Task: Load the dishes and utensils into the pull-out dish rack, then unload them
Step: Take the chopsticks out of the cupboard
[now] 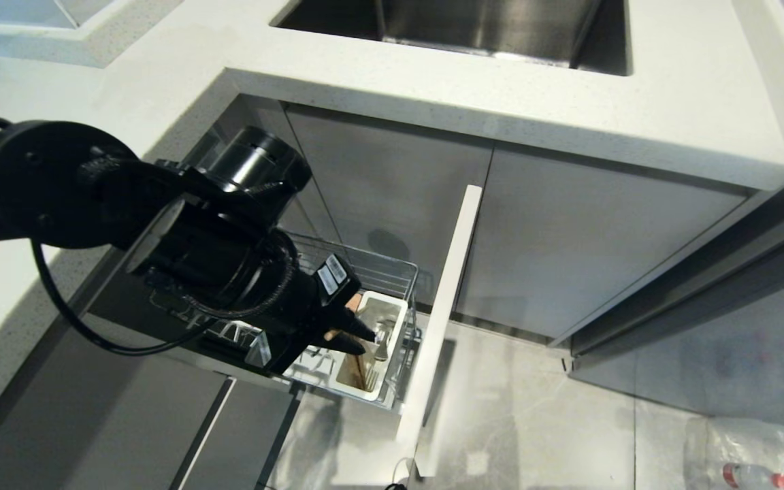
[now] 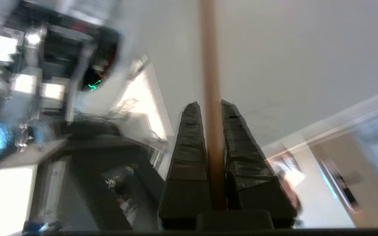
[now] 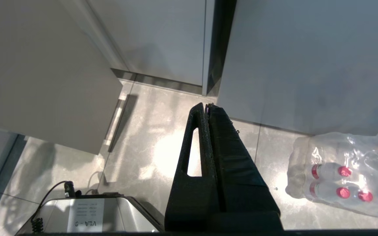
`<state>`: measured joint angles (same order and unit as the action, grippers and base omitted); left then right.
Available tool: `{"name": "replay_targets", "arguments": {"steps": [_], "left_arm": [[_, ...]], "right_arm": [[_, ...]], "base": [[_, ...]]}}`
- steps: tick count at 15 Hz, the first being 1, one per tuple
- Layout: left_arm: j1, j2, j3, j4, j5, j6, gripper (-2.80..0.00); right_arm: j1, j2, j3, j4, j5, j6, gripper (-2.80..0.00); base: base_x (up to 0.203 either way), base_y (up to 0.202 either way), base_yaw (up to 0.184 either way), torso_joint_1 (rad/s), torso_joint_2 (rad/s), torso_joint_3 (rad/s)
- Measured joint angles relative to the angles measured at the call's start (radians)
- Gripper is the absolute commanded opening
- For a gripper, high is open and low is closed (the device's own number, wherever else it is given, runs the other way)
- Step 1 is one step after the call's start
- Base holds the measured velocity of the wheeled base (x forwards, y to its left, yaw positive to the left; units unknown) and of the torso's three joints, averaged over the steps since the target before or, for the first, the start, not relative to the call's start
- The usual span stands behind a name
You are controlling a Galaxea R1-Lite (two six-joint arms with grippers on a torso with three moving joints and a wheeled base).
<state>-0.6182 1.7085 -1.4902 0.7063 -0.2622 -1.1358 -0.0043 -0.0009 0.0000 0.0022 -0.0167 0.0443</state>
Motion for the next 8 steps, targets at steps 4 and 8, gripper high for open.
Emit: {"name": "replay_targets", "arguments": {"steps": [4,8], "left_arm": [[-0.002,-0.034,-0.007,0.027,-0.074,-0.011,-2.80],[-0.003,-0.058,-0.013,0.032,-0.073,-0.012,-2.80]], "right_arm": [[0.000,0.000,0.000,0.000,0.000,0.000,-2.80],[0.000,0.000,0.000,0.000,0.000,0.000,-2.80]], "base": [[0.000,0.000,0.000,0.000,0.00,0.000],[0.000,0.000,0.000,0.000,0.00,0.000]]}}
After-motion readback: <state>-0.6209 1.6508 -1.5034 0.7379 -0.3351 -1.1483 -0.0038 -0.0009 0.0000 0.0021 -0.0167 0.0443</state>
